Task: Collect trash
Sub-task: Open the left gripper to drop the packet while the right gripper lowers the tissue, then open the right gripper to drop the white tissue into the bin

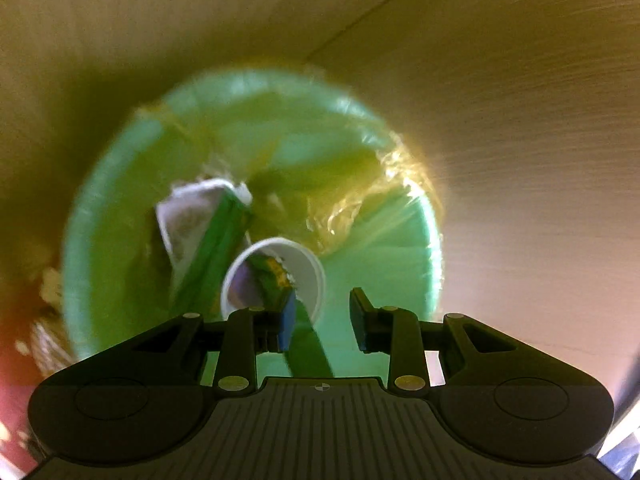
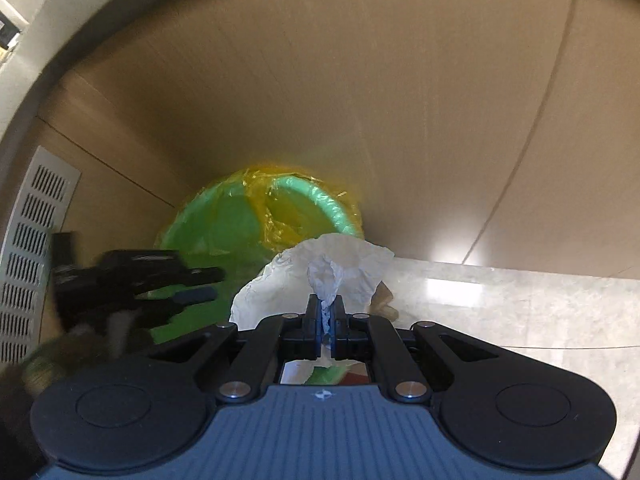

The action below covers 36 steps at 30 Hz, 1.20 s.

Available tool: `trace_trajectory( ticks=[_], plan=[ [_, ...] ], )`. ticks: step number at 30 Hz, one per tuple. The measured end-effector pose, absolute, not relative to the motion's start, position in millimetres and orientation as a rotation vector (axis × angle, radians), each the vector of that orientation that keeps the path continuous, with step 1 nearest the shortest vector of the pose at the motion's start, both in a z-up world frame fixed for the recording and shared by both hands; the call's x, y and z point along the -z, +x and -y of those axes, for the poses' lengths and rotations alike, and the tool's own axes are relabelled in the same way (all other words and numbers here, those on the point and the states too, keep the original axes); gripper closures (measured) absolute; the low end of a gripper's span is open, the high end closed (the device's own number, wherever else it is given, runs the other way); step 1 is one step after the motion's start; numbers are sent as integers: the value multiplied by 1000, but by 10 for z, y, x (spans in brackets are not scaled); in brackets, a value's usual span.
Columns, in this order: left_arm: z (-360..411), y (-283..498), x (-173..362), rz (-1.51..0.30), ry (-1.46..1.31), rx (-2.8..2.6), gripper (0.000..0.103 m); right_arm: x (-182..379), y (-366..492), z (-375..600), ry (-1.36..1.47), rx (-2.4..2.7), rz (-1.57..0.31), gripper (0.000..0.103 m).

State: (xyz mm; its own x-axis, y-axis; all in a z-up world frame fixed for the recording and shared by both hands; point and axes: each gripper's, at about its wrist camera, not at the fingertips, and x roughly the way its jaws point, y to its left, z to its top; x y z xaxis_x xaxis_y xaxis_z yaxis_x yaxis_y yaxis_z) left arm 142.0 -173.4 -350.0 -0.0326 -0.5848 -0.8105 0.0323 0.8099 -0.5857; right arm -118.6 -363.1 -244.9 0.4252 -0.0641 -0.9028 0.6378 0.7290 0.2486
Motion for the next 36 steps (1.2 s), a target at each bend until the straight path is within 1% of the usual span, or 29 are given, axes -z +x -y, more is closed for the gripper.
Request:
trace_trajectory(
  ticks=[4, 8, 11, 14, 19, 23, 27, 29, 31, 36],
  plan=[
    [1568, 1373, 3142, -1502, -409, 532, 70, 2820, -860, 3460, 655, 522, -1048, 99],
    [1486, 1323, 2914, -1467, -358, 563, 70, 3216, -540, 3197, 703, 572, -1080, 99],
    [1446, 1284, 2704, -1397, -306, 595, 70, 3345, -475, 3043, 764, 561, -1070, 99],
    [1401, 1245, 2594, -1364, -262, 626, 70, 3459, -395, 2935, 752, 562, -1065, 99],
    [1308, 1091, 2724, -1390, -248, 637, 70, 3682, -413, 3124, 867, 502, -1086, 99],
    [1239, 902, 2930, -1391, -258, 645, 70, 3655, -410, 3353, 761, 456, -1132, 99],
    [1145, 752, 3150, -1412, -334, 643, 70, 3743, -85, 3436, 686, 337, -1186, 99],
    [1067, 705, 3236, -1407, -344, 630, 70, 3922, 194, 3378, 662, 278, -1216, 99],
    [979, 668, 3285, -1400, -341, 610, 70, 4228, 502, 3282, 637, 237, -1263, 99],
    [783, 633, 3350, -1386, -338, 560, 70, 5186, 1085, 2998, 470, 243, -1465, 99]
  ],
)
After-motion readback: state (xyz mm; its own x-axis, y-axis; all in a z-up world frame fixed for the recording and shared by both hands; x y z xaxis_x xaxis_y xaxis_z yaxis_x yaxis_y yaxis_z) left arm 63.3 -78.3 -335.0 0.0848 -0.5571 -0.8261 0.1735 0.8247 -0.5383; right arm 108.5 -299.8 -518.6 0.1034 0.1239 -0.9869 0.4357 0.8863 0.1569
